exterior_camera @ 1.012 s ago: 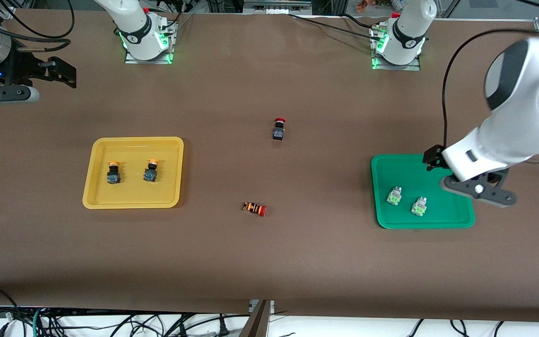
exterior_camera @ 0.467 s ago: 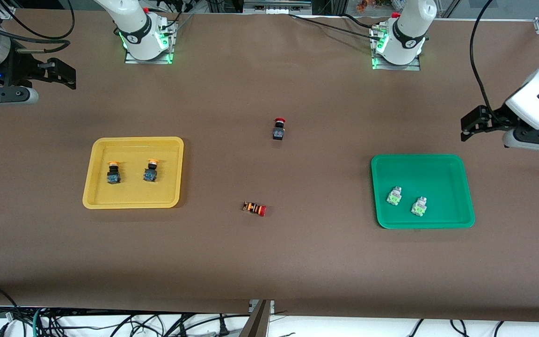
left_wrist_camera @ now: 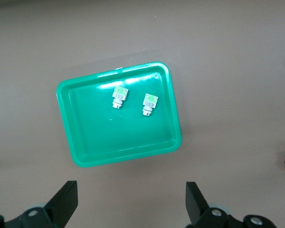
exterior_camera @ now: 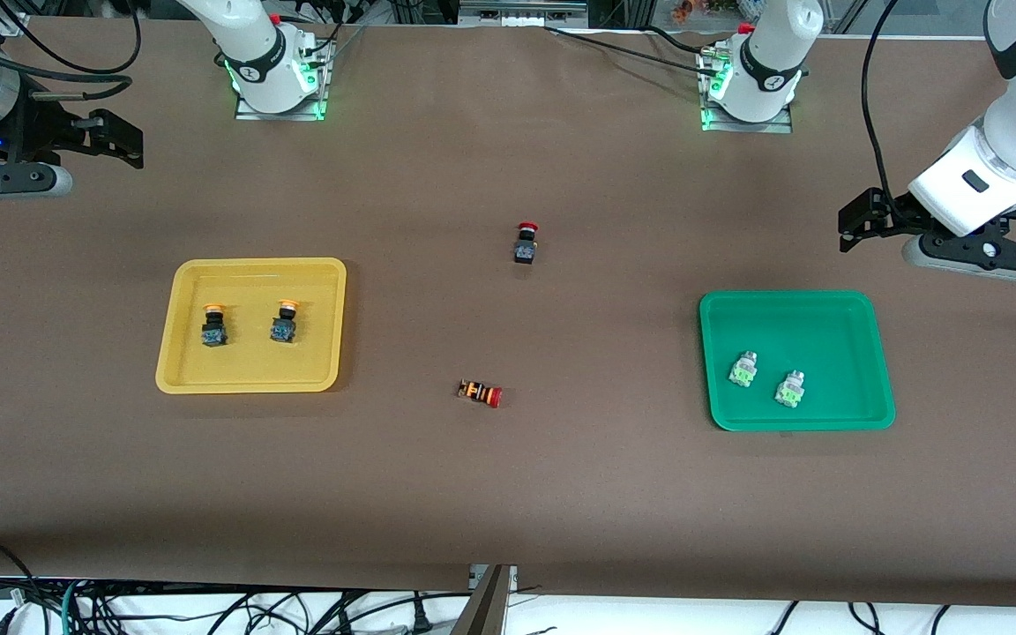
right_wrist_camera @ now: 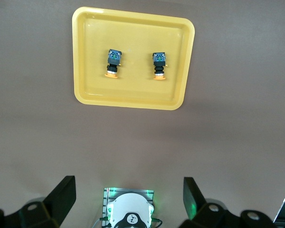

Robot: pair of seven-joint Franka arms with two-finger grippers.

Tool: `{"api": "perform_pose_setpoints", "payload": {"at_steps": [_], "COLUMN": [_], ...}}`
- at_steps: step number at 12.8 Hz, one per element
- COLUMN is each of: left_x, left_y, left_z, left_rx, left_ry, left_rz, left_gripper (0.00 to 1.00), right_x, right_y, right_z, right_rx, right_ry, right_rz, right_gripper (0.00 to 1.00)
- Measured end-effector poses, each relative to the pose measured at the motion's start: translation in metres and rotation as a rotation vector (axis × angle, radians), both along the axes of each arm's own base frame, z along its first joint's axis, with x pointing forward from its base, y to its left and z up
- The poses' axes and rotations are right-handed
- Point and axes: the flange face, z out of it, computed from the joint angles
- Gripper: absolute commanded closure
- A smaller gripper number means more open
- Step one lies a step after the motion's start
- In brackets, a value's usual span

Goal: Place green and yellow buttons in trays

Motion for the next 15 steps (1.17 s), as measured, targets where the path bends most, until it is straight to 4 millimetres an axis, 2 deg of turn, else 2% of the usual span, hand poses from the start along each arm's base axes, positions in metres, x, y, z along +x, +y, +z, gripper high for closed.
{"api": "perform_pose_setpoints", "payload": {"at_steps": [15], "left_x": [0.0001], "left_y": [-0.0008], "left_z": [0.0002], "left_rx": [0.0], "left_ry": [0.0], "left_rz": [-0.001], "left_gripper": [0.0], "right_x": [0.0003], "right_y": [-0.003], "right_z": [-0.0002], "right_rx": [0.024], "right_ry": [0.003], "right_rz": [-0.011], "right_gripper": [0.0]}}
